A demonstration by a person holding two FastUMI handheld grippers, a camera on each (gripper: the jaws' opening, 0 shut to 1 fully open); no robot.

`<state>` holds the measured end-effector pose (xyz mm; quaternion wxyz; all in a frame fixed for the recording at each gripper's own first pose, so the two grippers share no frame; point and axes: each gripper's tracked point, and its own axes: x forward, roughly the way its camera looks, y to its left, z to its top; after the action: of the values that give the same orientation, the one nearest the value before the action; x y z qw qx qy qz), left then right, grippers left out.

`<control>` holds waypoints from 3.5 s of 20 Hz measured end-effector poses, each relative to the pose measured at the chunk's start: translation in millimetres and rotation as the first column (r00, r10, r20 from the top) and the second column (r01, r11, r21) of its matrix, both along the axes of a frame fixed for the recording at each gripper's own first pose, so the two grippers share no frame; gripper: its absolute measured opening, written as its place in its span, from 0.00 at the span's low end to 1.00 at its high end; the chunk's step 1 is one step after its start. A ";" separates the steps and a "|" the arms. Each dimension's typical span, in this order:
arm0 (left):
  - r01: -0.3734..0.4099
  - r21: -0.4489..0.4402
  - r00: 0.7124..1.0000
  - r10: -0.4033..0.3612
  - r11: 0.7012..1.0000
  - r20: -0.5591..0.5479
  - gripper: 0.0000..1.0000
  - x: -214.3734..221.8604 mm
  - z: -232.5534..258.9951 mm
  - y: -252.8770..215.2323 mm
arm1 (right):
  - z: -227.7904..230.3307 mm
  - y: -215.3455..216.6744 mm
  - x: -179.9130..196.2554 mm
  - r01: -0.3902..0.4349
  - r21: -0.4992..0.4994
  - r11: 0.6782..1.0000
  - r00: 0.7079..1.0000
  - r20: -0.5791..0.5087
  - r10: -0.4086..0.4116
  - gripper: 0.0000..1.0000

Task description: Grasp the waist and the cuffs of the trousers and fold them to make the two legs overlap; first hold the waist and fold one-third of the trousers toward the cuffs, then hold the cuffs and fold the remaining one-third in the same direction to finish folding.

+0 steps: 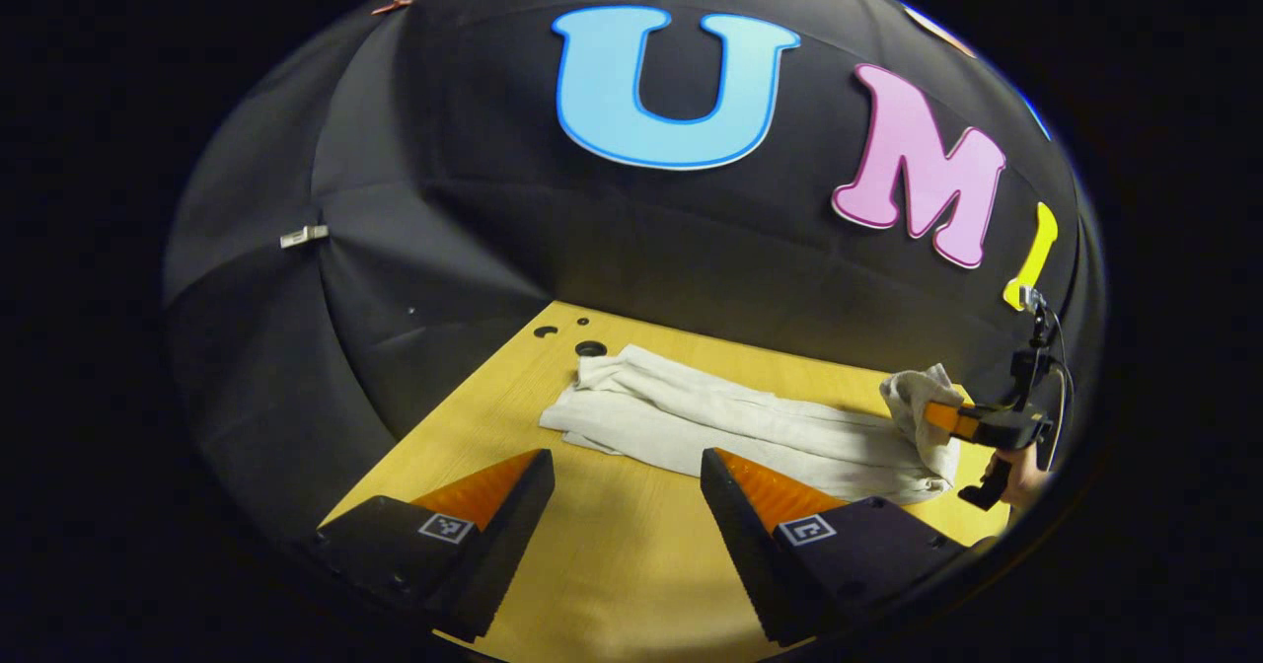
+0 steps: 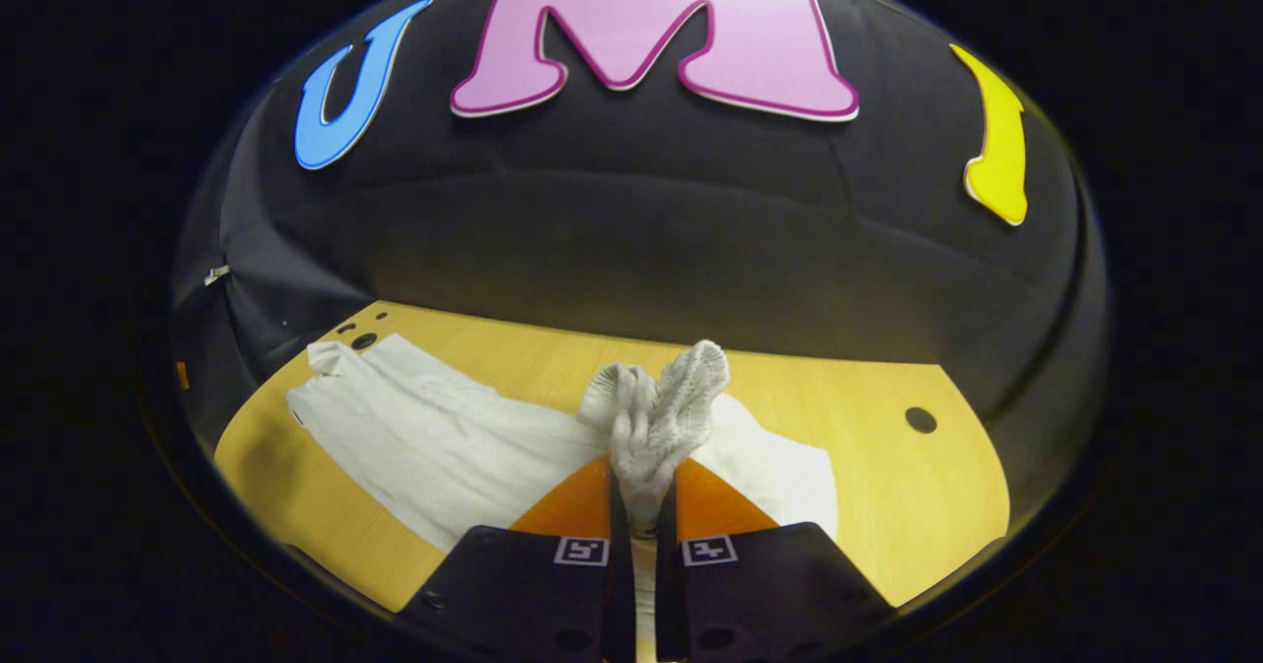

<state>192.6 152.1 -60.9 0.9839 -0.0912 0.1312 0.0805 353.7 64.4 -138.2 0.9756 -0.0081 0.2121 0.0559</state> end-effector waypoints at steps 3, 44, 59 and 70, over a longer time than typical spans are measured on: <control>-0.033 -0.050 0.999 0.032 0.998 -0.015 0.96 14.5 -18.8 18.3 | -33.6 28.0 -4.7 0.009 0.030 1.000 0.998 -0.067 -0.007 0.06; 0.040 0.178 0.980 -0.004 0.983 -0.201 0.17 236.6 -130.1 31.9 | -3.7 -71.3 -299.8 0.089 -0.039 0.995 0.967 -0.238 -0.096 0.98; 0.135 0.019 0.989 -0.136 0.991 0.057 0.05 208.2 -9.1 -12.2 | 17.4 -128.7 -318.1 0.271 -0.018 0.962 0.949 -0.163 -0.270 0.98; 0.307 0.023 0.935 -0.306 0.952 0.181 0.05 195.5 92.0 -193.5 | 42.1 -173.3 -338.0 0.247 -0.004 0.969 0.966 -0.079 -0.246 0.98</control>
<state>388.1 -41.3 31.0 0.9920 -0.0795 0.0536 -0.0826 15.7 -108.9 -96.1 0.9658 0.0235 0.2498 -0.0649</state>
